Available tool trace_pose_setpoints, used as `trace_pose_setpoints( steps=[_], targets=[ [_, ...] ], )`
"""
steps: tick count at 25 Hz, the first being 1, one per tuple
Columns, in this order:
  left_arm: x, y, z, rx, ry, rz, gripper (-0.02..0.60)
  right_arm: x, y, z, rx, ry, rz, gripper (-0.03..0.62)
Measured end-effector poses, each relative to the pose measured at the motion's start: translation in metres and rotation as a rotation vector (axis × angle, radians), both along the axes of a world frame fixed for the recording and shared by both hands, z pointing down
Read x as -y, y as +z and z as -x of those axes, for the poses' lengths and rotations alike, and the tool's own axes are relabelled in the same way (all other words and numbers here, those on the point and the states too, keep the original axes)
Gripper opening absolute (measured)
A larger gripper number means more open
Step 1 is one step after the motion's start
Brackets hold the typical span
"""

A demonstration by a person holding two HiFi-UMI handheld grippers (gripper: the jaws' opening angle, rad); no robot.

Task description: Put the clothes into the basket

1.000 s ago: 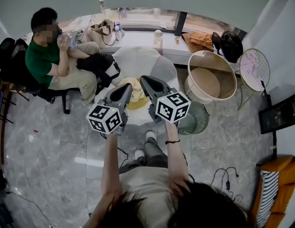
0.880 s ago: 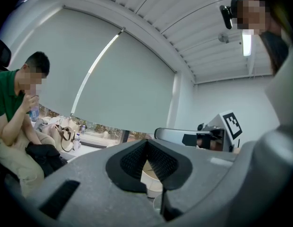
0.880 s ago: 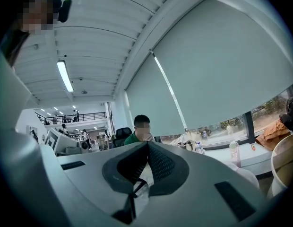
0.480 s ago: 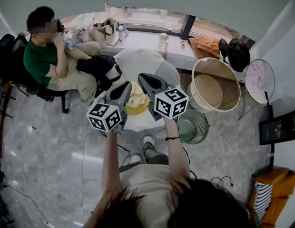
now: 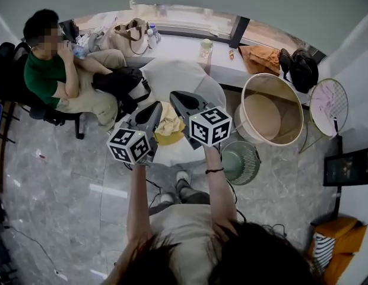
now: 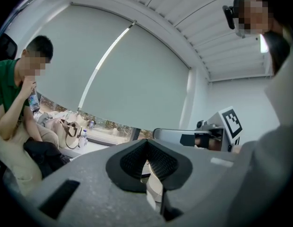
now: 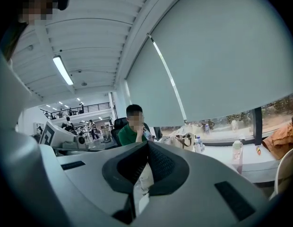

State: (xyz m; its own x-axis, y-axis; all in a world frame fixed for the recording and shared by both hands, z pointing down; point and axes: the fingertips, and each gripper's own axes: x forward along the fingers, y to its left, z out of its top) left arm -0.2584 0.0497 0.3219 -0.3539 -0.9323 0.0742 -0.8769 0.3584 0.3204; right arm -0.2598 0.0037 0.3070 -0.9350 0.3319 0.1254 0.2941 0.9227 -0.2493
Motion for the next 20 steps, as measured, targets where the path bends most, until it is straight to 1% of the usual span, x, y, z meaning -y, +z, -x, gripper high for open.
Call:
trace_pose_setpoints(
  steps=[7,13,20],
  targets=[
    [0.014,0.007,0.011,-0.017,-0.038,0.003,0.011,0.017,0.005,0.015,-0.009,-0.007,0.044,0.009],
    [0.019,0.039,0.012,-0.085,-0.046,0.046,0.011,0.025,0.032,0.026,-0.067,0.012,0.077,0.009],
    [0.019,0.069,0.037,-0.146,-0.035,0.092,0.011,0.032,0.069,0.051,-0.145,0.033,0.134,0.009]
  ],
)
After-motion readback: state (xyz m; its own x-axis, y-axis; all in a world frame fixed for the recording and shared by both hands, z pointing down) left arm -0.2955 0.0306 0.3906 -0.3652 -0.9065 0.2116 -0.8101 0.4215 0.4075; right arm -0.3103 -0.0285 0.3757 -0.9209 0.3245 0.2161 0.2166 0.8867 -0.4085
